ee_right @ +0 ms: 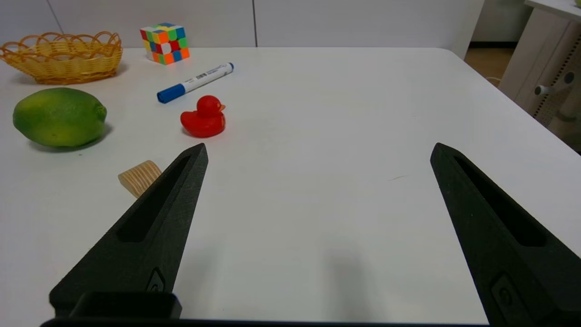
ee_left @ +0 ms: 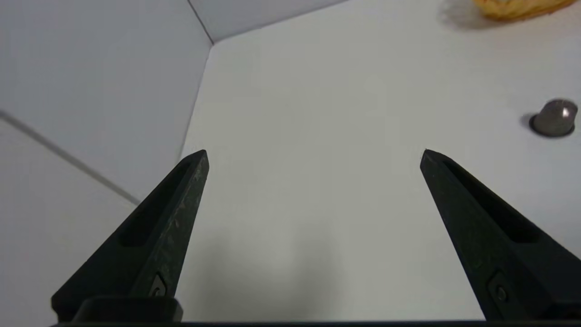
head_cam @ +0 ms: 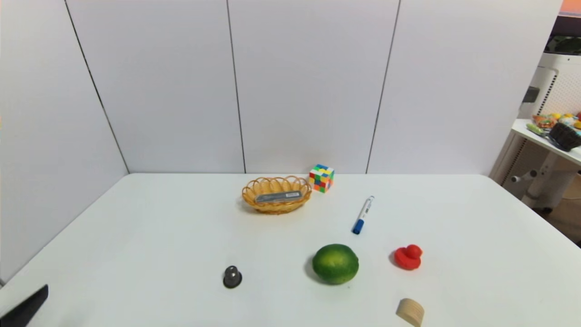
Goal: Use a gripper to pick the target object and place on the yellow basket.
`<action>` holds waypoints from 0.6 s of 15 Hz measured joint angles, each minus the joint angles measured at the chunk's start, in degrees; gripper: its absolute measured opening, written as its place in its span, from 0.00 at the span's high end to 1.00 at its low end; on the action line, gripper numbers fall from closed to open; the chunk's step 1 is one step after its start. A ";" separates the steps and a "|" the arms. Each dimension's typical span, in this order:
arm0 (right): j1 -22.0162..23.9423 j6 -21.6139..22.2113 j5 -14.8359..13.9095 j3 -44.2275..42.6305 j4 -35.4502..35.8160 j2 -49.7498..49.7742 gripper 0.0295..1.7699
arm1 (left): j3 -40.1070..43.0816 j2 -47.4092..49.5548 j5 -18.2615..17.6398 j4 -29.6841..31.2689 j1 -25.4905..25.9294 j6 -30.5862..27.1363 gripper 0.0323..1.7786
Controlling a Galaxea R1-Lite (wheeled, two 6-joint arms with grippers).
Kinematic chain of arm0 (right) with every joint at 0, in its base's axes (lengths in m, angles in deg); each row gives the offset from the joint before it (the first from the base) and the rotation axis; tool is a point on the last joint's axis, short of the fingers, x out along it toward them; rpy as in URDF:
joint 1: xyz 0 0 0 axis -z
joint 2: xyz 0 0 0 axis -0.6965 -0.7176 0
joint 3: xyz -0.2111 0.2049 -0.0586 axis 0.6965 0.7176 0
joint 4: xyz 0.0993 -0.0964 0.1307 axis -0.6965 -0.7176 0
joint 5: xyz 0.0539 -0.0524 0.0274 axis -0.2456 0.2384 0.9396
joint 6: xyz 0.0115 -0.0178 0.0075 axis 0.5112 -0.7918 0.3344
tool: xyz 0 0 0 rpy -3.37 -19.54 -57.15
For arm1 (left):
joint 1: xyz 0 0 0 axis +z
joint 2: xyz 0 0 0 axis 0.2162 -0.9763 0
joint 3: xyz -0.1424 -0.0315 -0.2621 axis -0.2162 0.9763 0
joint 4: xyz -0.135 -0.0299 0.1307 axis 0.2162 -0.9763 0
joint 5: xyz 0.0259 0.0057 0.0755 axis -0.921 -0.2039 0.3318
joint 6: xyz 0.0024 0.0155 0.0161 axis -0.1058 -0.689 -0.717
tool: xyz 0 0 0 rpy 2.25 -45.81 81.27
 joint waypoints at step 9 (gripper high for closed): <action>0.00 0.04 0.00 0.00 0.00 0.00 0.04 | 22.24 13.95 -8.33 9.37 5.80 2.18 0.05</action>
